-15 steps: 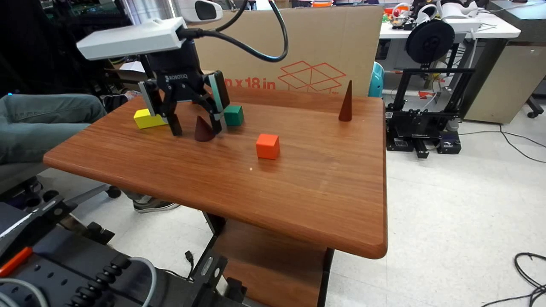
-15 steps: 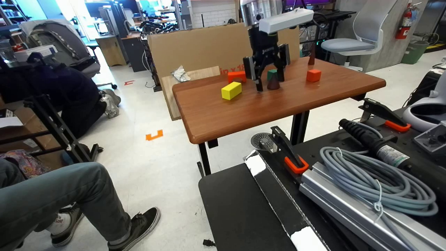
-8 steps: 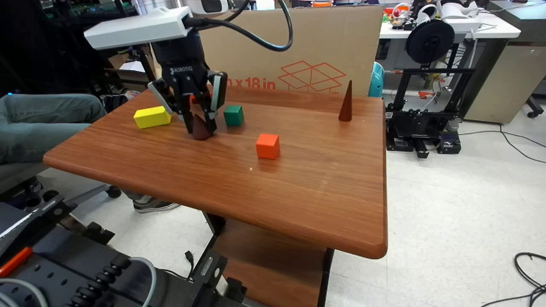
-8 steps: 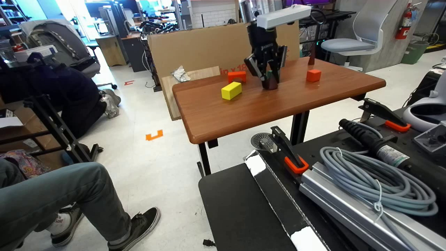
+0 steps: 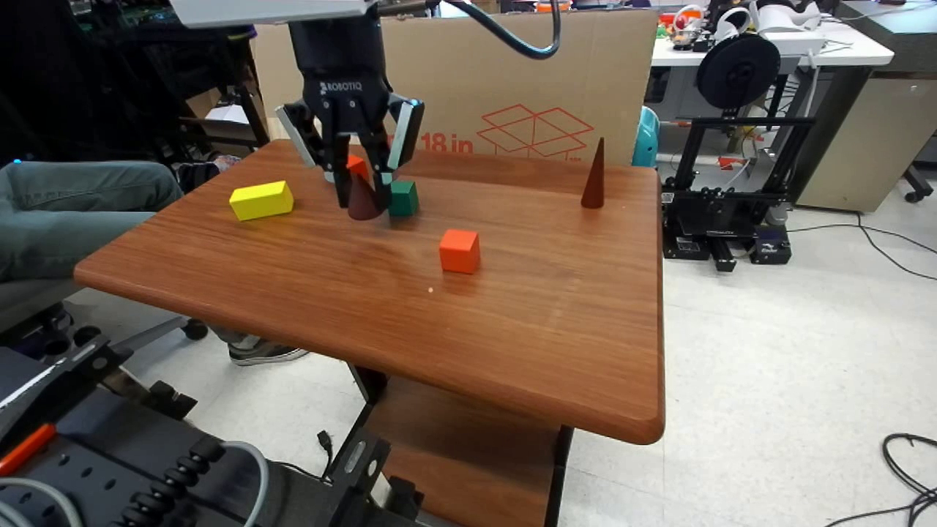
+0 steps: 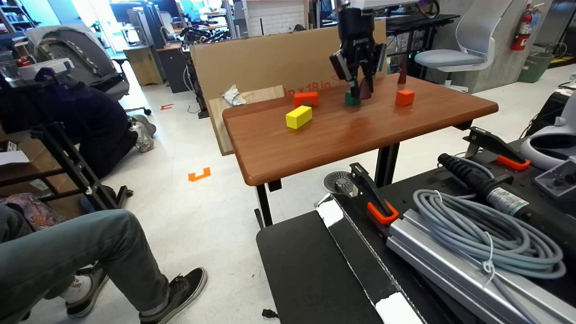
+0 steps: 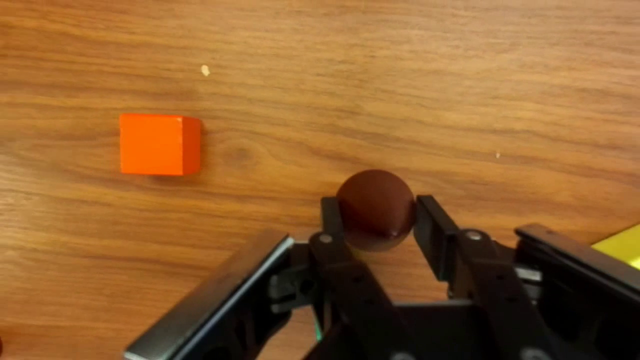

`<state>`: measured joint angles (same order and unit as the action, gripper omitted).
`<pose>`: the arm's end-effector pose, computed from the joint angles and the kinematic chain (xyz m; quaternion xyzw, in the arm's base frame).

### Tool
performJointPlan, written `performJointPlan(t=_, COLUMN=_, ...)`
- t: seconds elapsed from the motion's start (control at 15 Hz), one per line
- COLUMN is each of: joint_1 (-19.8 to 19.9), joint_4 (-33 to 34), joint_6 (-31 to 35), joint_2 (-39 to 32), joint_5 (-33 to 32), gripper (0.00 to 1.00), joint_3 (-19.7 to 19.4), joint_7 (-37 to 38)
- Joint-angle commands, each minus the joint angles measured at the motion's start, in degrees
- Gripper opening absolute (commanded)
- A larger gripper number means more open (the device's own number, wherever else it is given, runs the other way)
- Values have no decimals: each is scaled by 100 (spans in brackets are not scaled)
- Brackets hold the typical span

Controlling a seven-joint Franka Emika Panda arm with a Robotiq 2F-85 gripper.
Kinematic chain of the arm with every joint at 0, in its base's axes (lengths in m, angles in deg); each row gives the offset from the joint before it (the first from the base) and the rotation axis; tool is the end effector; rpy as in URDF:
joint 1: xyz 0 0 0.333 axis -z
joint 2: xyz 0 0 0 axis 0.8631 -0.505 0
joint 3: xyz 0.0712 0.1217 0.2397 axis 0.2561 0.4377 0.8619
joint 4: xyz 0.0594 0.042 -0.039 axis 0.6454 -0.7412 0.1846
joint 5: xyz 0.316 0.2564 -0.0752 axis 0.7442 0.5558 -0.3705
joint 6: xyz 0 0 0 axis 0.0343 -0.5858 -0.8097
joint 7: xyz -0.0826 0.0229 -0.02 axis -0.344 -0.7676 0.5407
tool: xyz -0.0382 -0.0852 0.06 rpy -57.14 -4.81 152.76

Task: Move the shorter brown corn forward

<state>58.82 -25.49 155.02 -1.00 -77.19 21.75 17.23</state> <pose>0.5977 0.0100 0.1390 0.9898 0.0774 -0.1169 0.0271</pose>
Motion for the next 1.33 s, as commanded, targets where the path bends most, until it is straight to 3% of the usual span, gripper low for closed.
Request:
performJointPlan(t=0.0, joint_1=252, joint_4=357, joint_6=-653, joint_2=196, joint_5=312, gripper=16, joint_3=41, joint_7=-263)
performJointPlan(t=0.27, joint_1=342, joint_4=1073, joint_6=-1194, joint_2=-85, joint_5=345, gripper=16, joint_3=-104, joint_7=-22)
performJointPlan(t=0.8, joint_1=414, joint_4=2389, joint_6=-1146, joint_2=-1189, joint_5=-68, gripper=16, joint_3=-251, joint_7=-378)
performJointPlan(t=1.27, joint_1=503, joint_4=3699, joint_6=-1518, joint_2=-2263, joint_5=-50, gripper=16, joint_3=-201, joint_7=-751)
